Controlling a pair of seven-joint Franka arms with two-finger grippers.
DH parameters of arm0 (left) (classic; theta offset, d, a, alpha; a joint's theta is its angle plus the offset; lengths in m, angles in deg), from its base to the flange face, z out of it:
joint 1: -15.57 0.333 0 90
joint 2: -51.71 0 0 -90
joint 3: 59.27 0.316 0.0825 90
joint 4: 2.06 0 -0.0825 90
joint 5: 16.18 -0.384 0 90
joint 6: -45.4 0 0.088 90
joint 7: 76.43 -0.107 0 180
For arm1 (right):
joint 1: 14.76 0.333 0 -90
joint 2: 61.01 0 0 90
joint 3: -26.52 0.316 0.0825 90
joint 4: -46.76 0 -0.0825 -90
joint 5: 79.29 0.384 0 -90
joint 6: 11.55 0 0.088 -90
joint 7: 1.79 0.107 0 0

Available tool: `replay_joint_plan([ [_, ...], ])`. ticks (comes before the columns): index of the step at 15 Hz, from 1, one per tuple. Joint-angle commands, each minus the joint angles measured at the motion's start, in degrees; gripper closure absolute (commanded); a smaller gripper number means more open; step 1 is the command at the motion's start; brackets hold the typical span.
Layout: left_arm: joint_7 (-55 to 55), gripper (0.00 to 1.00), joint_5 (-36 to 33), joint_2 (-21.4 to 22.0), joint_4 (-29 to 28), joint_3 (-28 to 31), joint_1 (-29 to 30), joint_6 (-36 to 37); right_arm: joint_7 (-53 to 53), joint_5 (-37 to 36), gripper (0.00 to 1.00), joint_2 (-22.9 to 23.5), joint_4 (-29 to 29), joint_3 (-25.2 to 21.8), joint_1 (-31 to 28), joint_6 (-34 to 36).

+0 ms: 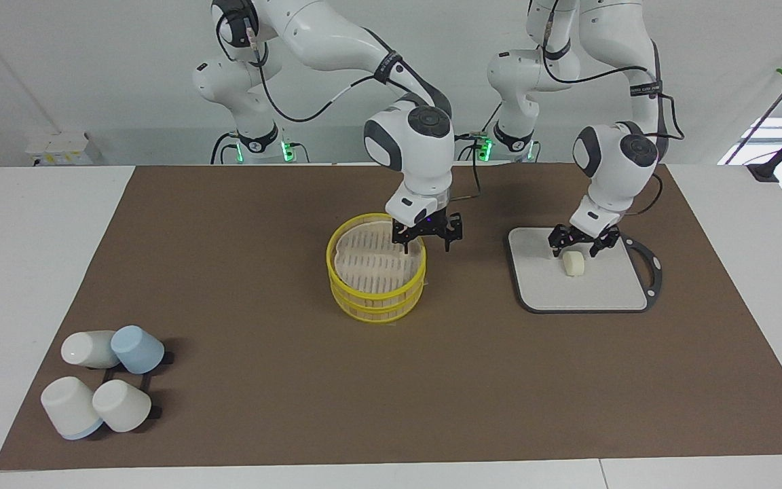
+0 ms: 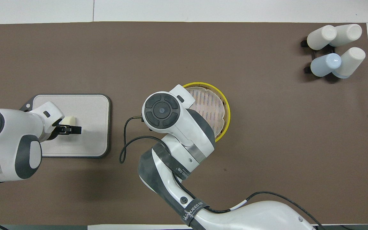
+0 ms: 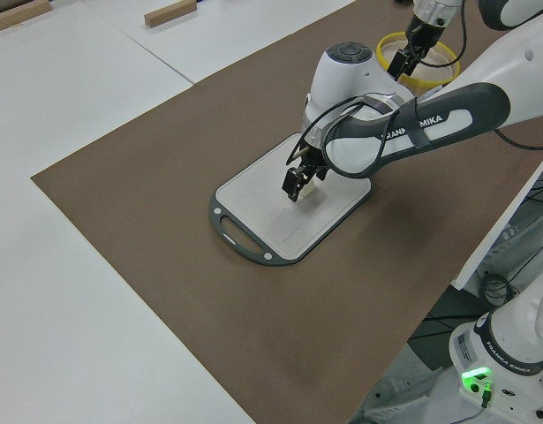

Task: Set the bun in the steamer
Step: 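Grasp the steamer lid with the right gripper while the left gripper grasps the bun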

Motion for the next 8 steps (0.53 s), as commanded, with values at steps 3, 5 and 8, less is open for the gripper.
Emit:
replay_joint_plan([
  [3,-0.4,0.07,-0.6,-1.2,0.3,0.3,-0.5,-3.2,-0.5,-0.3,0.73,-3.4,-4.2,0.0,0.1,-0.9],
  [5,-0.4,0.29,-0.6,-1.3,0.4,0.3,-0.5,-3.2,-0.5,-0.3,0.88,-3.4,-4.2,0.0,0.1,-0.8],
  [8,-0.3,0.64,-0.6,-1.3,0.4,0.3,-0.5,-3.3,-0.5,-0.3,0.98,-3.4,-4.3,0.0,0.1,-1.2],
])
